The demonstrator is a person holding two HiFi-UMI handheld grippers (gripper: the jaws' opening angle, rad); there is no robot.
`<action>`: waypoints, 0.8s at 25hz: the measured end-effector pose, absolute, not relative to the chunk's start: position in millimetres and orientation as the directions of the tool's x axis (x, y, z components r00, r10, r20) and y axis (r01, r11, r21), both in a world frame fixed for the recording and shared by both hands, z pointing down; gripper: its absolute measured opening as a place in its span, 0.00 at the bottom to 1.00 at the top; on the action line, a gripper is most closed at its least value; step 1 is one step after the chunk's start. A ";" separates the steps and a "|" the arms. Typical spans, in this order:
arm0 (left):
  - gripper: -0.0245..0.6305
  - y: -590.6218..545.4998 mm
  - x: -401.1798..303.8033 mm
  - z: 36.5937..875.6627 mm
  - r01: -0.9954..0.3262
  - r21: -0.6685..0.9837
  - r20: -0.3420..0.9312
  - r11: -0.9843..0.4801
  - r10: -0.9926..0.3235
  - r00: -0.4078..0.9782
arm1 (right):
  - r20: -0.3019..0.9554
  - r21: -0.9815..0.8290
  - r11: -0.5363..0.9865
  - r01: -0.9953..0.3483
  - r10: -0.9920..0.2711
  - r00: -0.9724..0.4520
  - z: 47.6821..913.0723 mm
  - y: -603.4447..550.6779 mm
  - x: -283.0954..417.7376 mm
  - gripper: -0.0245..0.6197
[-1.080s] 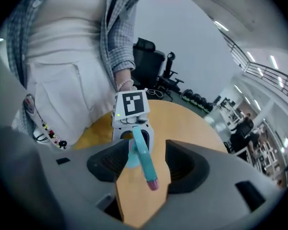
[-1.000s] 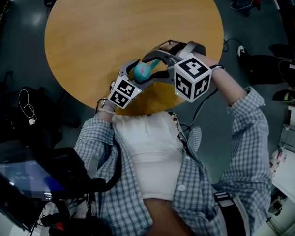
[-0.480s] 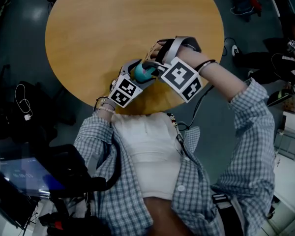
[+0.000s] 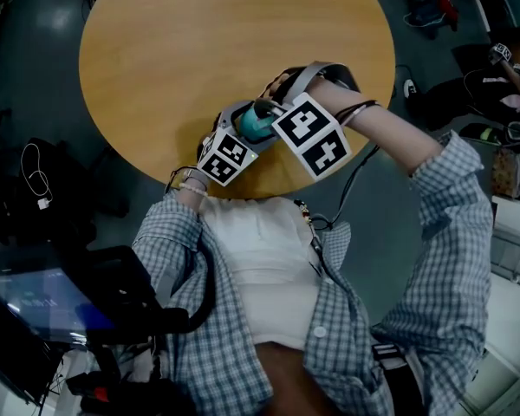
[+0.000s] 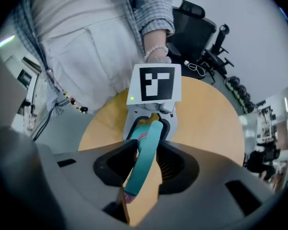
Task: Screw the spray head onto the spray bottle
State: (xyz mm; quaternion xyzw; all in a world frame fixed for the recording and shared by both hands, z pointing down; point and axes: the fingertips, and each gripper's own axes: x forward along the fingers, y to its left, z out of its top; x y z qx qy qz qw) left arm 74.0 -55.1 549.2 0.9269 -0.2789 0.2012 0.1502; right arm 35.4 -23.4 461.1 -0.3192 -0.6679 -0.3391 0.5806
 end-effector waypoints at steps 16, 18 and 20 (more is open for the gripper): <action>0.65 -58.3 81.0 543.4 -0.587 0.162 0.455 -0.793 -0.468 0.758 | 0.923 -0.201 0.831 -0.519 -0.016 -0.384 451.0 -44.6 43.0 0.22; 0.66 -60.3 79.1 542.8 -0.590 0.159 0.450 -0.791 -0.474 0.757 | 0.914 -0.214 0.815 -0.539 -0.028 -0.405 449.9 -46.7 40.7 0.22; 0.65 -59.9 79.1 542.7 -0.588 0.159 0.448 -0.793 -0.473 0.759 | 0.896 -0.213 0.845 -0.491 -0.032 -0.443 448.9 -45.5 37.7 0.22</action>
